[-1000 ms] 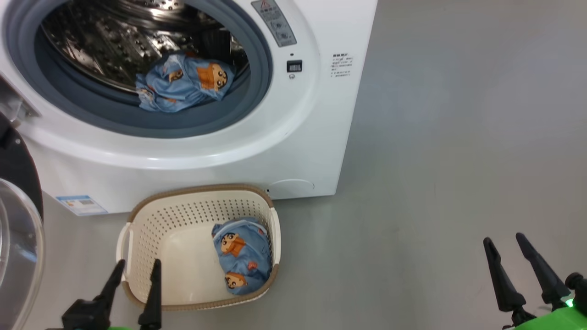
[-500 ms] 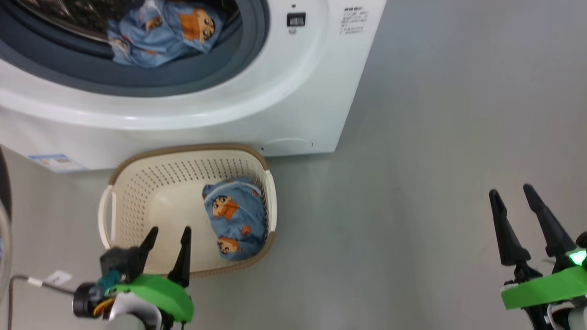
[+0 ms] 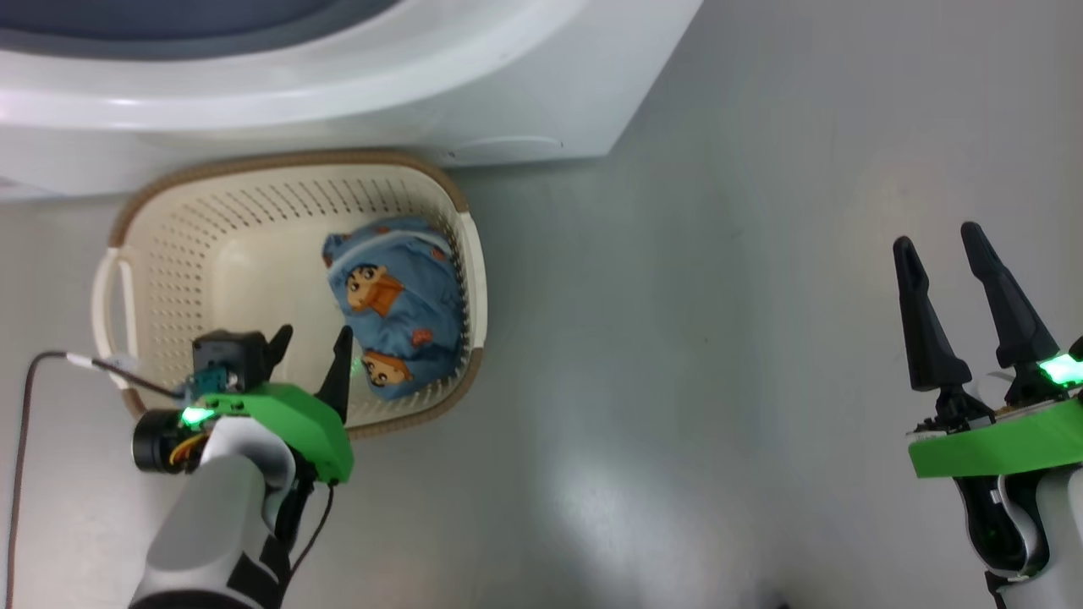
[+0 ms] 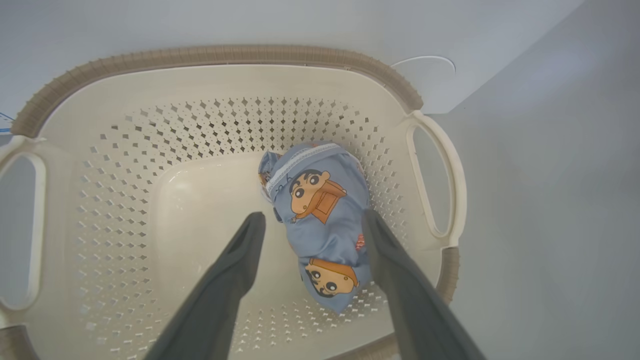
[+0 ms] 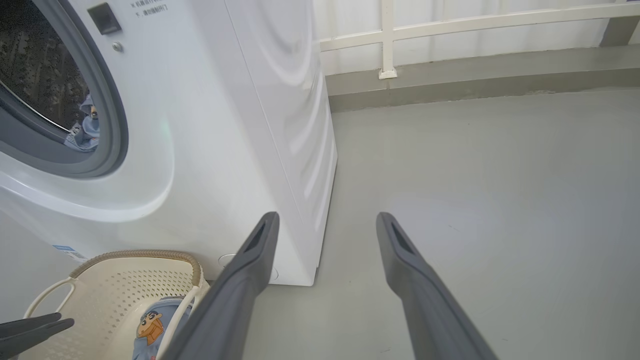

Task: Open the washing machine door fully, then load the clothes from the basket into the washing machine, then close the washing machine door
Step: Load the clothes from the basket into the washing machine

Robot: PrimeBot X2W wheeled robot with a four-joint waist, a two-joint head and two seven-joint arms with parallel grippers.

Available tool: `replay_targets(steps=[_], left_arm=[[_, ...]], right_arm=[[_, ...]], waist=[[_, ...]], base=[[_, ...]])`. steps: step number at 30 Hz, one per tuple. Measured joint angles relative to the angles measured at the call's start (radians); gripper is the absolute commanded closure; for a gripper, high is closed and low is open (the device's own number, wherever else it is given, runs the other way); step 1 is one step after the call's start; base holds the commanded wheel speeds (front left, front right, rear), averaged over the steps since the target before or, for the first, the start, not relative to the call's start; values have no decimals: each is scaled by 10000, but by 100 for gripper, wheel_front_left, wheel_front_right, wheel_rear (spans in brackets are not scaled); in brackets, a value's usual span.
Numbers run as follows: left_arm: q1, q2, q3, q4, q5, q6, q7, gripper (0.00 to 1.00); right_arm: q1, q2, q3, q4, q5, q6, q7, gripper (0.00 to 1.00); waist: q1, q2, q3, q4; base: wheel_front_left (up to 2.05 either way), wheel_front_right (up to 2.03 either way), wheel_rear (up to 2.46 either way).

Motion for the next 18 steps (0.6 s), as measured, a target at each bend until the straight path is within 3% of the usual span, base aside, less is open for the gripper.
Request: replay_targets(steps=[9, 18], left_arm=[[-2039, 144, -52, 2429, 151, -293, 0, 0], [-3243, 535, -224, 3312, 153, -468, 267, 0]], right_arm=[[-655, 73, 190, -161, 46, 0, 0, 0], [-1132, 209, 472, -297, 58, 0, -2, 0]], waist=[[-1, 0, 1458, -316], [-1, 0, 2373, -679]], base=[[0, 0, 0], [0, 0, 0]])
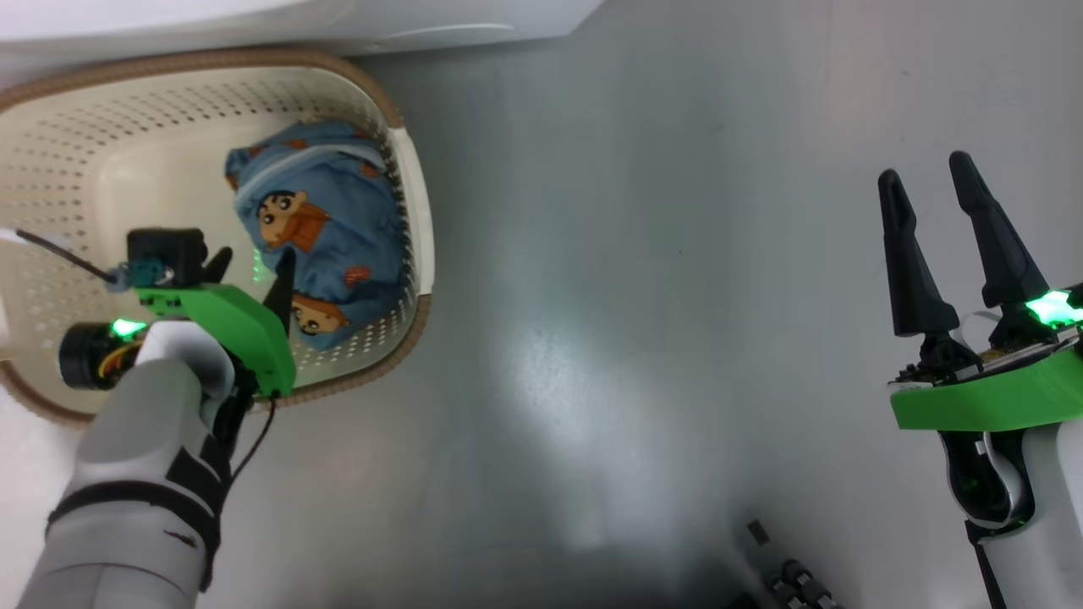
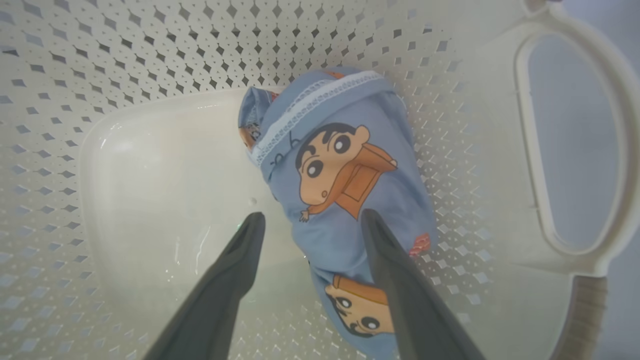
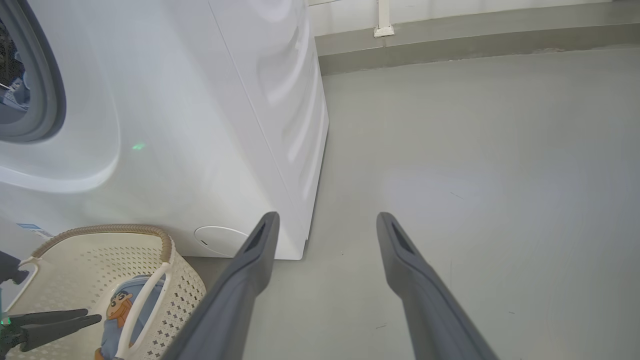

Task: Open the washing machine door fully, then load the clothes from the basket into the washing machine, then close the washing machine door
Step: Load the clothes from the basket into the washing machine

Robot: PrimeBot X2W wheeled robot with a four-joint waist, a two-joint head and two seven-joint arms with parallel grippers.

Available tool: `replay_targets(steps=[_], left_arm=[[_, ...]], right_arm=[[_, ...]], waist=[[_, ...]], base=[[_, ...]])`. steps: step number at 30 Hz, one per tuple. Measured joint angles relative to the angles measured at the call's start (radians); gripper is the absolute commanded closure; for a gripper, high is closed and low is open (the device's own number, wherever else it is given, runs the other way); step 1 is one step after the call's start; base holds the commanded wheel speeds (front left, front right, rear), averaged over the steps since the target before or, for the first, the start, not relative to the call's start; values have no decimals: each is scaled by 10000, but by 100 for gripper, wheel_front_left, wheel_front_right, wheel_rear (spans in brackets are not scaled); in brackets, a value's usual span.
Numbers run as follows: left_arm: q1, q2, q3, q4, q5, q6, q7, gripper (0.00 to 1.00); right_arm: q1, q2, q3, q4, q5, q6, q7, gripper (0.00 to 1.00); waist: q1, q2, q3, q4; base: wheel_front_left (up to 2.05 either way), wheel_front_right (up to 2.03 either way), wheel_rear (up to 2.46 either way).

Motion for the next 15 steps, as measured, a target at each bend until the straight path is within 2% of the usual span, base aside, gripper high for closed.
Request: replay_targets(steps=[15], left_arm=[[-794, 431, 56, 205, -276, 194, 830, 0]], right_arm=[[-319, 94, 351, -203, 6, 0, -48, 0]], waist=[[-2, 0, 893, -699]], base=[[0, 0, 0]])
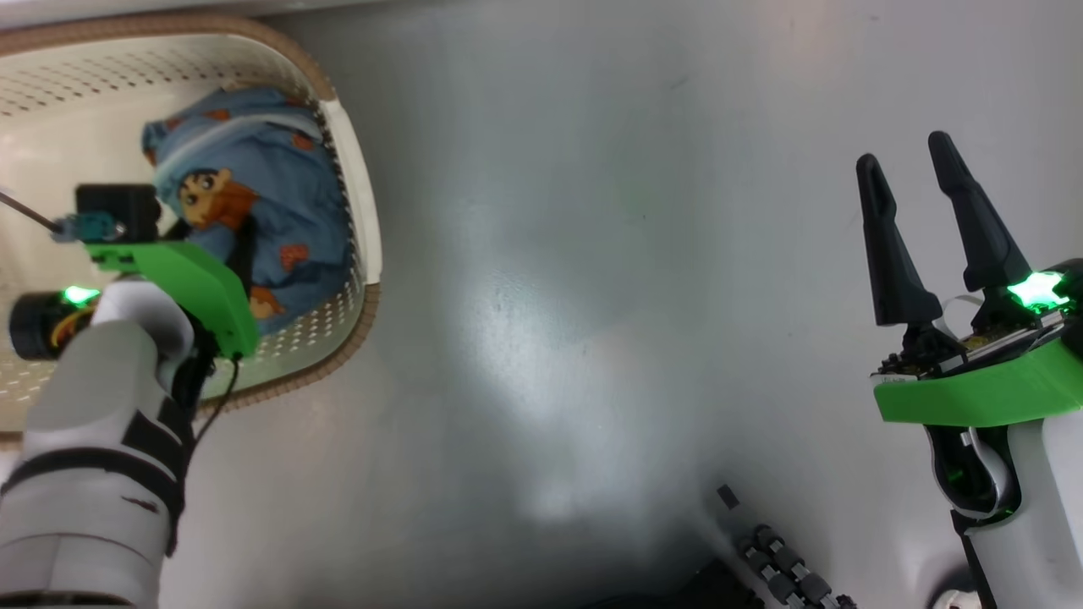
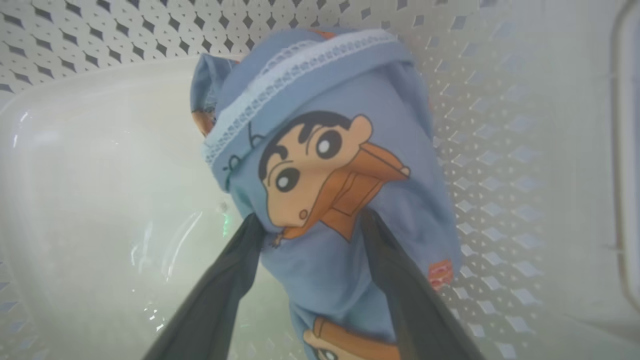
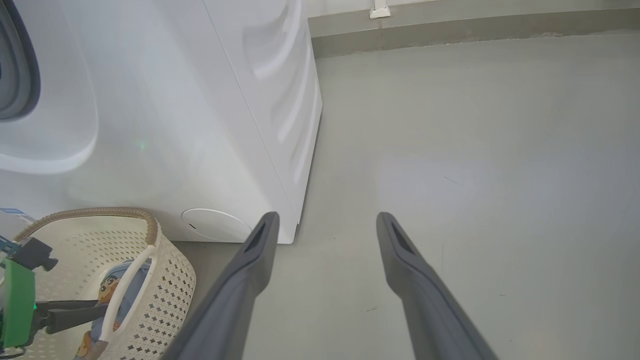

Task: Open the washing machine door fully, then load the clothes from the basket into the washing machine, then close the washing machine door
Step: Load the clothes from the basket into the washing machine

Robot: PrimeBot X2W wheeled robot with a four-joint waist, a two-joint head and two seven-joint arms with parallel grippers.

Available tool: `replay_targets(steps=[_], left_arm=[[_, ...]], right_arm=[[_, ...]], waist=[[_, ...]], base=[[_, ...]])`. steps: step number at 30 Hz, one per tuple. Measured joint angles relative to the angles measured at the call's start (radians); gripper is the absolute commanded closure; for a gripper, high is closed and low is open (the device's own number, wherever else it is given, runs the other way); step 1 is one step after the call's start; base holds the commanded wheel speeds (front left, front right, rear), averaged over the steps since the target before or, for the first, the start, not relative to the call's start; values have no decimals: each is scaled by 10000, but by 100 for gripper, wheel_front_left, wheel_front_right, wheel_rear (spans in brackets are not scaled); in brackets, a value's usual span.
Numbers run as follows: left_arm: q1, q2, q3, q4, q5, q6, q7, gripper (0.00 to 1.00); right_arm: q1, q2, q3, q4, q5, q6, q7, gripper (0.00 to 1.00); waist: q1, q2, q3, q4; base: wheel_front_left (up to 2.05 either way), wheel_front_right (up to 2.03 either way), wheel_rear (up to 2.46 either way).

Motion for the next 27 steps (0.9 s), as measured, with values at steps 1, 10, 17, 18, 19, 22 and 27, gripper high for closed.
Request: replay_targets(steps=[1, 10, 17, 18, 19, 22, 27], left_arm=[[-49, 35, 13, -2, -29, -4, 0, 0], [-271, -10, -88, 6, -270, -372, -104, 92], [-245, -314, -115, 12, -711, -456, -458, 100], [-233, -364, -115, 12, -755, -458, -546, 100], [-219, -418, -113, 12, -821, -458, -650, 100], [-112, -527, -113, -92, -1072, -458, -915, 100], [723, -510, -240, -1072, -1152, -458, -999, 100]], right_arm=[[-38, 2, 2, -2, 6, 0, -21, 0], [-132, 2, 6, -48, 6, 0, -23, 0], [-130, -21, -58, -27, 6, 0, -23, 0], [-129, -23, -77, -27, 6, 0, -23, 0], [-128, -29, -92, -19, 6, 0, -23, 0], [-111, -54, -123, 31, 6, 0, -23, 0], [35, -109, -142, 190, -13, 0, -23, 0]], waist=[[0, 0, 34, -30], [0, 0, 96, -122], [0, 0, -171, -7], [0, 0, -237, 26], [0, 0, -308, 58], [0, 0, -570, 167], [1, 0, -1165, 353]], base=[[0, 0, 0], [0, 0, 0], [0, 0, 0], [0, 0, 0], [0, 0, 0], [0, 0, 0], [0, 0, 0]])
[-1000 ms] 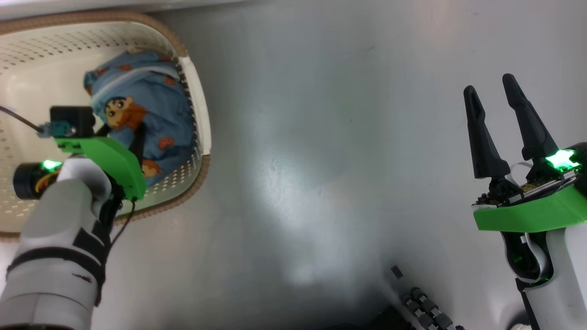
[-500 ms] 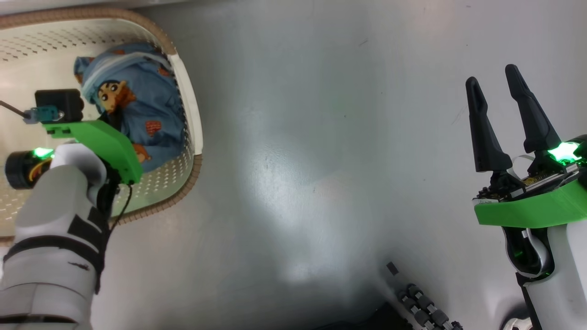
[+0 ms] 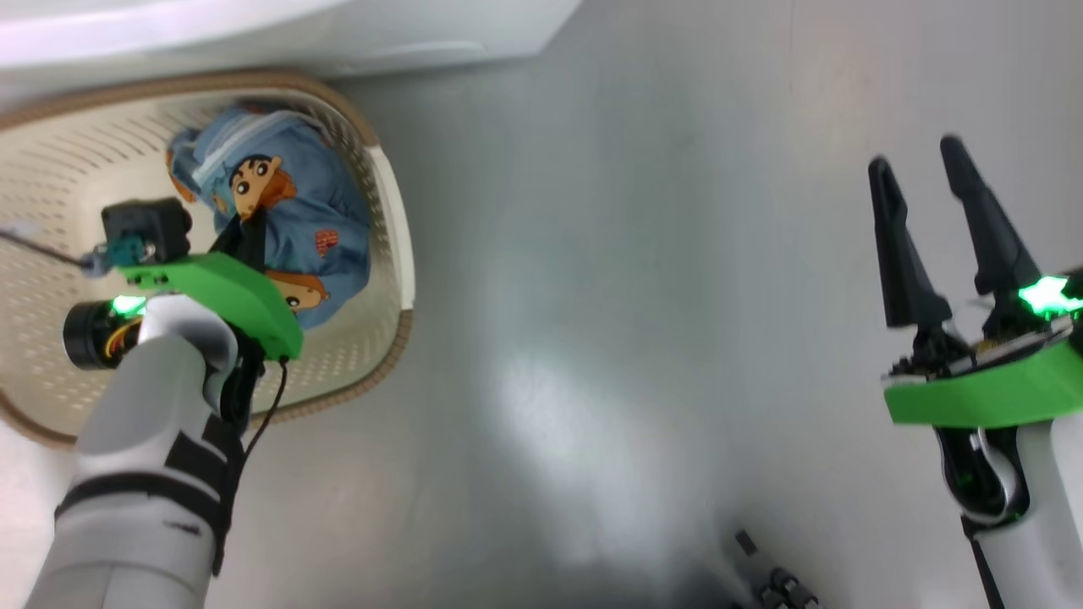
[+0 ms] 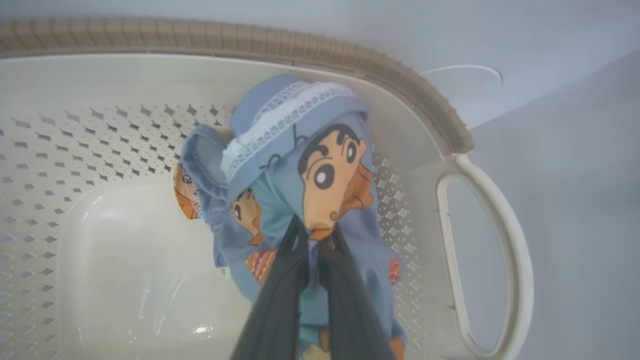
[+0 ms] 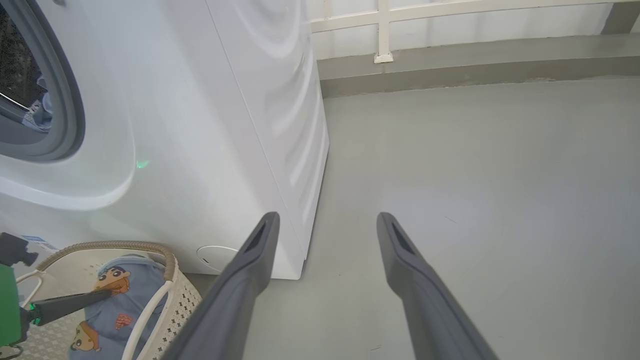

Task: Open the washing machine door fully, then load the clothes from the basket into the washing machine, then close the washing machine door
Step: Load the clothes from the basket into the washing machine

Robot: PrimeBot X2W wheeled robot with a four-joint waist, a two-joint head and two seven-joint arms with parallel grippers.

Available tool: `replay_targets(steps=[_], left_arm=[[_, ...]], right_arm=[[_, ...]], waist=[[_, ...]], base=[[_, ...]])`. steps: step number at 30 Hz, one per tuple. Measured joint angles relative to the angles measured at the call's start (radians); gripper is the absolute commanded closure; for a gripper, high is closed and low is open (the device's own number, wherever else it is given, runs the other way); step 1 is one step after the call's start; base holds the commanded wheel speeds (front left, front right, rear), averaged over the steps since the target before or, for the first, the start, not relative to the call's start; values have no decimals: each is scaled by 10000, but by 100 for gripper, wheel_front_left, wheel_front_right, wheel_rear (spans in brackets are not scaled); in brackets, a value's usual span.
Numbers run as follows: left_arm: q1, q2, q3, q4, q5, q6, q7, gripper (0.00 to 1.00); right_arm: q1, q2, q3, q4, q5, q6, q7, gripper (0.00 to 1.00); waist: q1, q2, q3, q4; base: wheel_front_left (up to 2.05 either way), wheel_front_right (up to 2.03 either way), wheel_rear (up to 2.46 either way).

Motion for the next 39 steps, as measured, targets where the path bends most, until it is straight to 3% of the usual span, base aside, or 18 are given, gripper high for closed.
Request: replay_targets(steps=[19, 39], left_arm=[[3950, -44, 1739, -4475, 861, 0, -2, 100], [8135, -328, 2625, -9135, 1716, 2, -2, 100]], right_arm=[[1950, -230, -360, 612, -29, 0, 2, 0], [3821, -63, -930, 690, -102, 0, 2, 0]], waist=[[-2, 0, -2983, 608], [-2, 0, -5623, 1050]], base=[[0, 0, 0], [0, 0, 0]])
